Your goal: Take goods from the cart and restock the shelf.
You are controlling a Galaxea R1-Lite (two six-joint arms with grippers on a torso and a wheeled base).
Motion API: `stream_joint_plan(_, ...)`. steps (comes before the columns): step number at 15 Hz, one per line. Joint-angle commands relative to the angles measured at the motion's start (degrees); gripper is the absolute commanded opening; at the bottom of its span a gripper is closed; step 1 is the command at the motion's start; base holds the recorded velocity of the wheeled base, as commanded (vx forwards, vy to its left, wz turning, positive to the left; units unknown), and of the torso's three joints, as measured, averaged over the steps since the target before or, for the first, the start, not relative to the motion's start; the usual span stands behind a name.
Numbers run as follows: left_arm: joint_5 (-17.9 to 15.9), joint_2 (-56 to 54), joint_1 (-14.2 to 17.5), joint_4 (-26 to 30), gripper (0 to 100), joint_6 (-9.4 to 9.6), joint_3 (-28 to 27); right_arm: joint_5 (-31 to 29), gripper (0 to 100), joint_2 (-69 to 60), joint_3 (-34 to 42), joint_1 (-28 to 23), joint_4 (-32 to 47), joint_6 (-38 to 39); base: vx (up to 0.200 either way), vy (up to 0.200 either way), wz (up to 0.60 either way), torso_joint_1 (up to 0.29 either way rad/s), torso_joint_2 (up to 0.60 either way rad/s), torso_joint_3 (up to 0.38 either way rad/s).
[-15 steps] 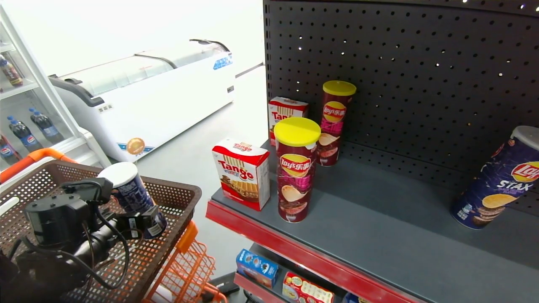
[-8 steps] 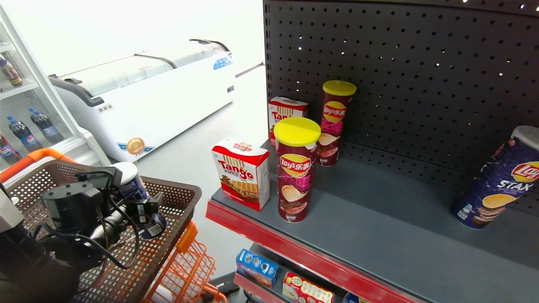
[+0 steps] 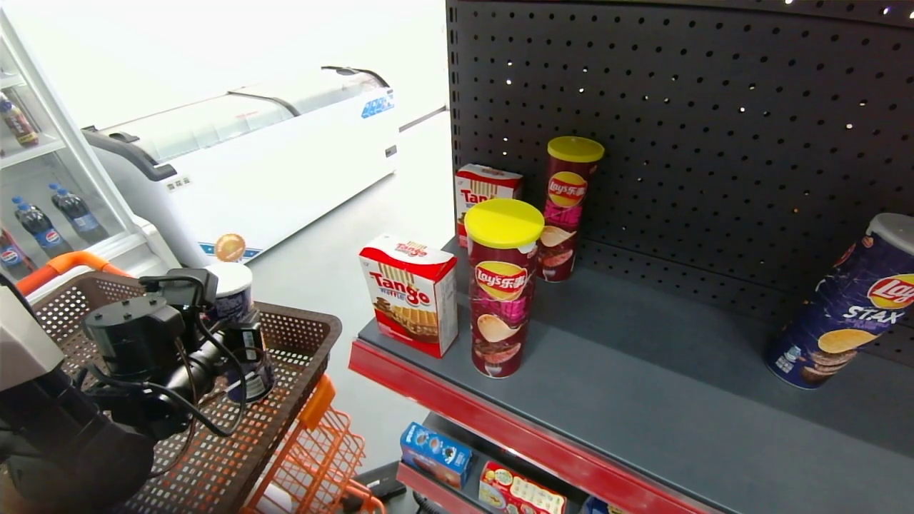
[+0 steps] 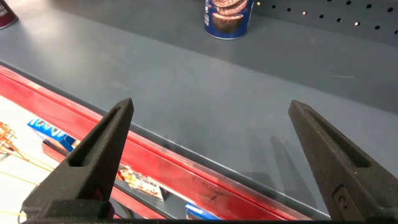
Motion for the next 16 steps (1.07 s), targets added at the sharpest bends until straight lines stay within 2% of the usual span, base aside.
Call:
stream_joint_plan(1, 0.0, -0.2, -0.7, -0.3, 0, 0.94, -0.8, 0.0, 100, 0.1, 0.0, 0.0, 0.0, 0.0, 0.000, 0.000, 0.00, 0.000, 0.00, 0.000)
stream_joint_plan(3, 0.0, -1.3, -0.9, 0.2, 0, 2.26, -1.2, 0.0, 100, 0.1, 0.0, 0.0, 0.0, 0.0, 0.000, 0.000, 0.00, 0.000, 0.00, 0.000)
stream_joint_plan(5, -0.3, -4.7, -1.0, 1.7, 0, 2.35, -3.0, 0.0, 100, 0.1, 0.0, 0.0, 0.0, 0.1, 0.000, 0.000, 0.00, 0.000, 0.00, 0.000)
stream_joint_plan(7, -0.7, -12.4, -1.9, 10.8, 0, 2.17, -5.2, 0.0, 100, 0.1, 0.0, 0.0, 0.0, 0.0, 0.000, 0.000, 0.00, 0.000, 0.00, 0.000)
stream_joint_plan(9, -2.3, -16.7, -2.9, 13.6, 0, 2.00, -5.6, 0.0, 100, 0.1, 0.0, 0.0, 0.0, 0.0, 0.000, 0.000, 0.00, 0.000, 0.00, 0.000)
stream_joint_plan(11, -2.6, -20.3, -4.4, 14.4, 0, 1.91, -7.6, 0.0, 100, 0.1, 0.0, 0.0, 0.0, 0.1, 0.000, 0.000, 0.00, 0.000, 0.00, 0.000)
stream_joint_plan(13, -2.6, -23.9, -7.7, 16.7, 0, 1.65, -6.8, 0.0, 100, 0.1, 0.0, 0.0, 0.0, 0.1, 0.000, 0.000, 0.00, 0.000, 0.00, 0.000)
stream_joint_plan(14, -2.9, -25.8, -7.8, 18.4, 0, 1.56, -6.5, 0.0, 100, 0.1, 0.0, 0.0, 0.0, 0.0, 0.000, 0.000, 0.00, 0.000, 0.00, 0.000)
stream_joint_plan(15, -5.0, -27.9, -8.7, 19.9, 0, 1.56, -5.6, 0.0, 100, 0.0, 0.0, 0.0, 0.0, 0.0, 0.000, 0.000, 0.00, 0.000, 0.00, 0.000)
stream_joint_plan(16, -6.6, -30.3, -10.4, 20.7, 0, 2.35, -5.1, 0.0, 100, 0.1, 0.0, 0.0, 0.0, 0.0, 0.000, 0.000, 0.00, 0.000, 0.00, 0.000)
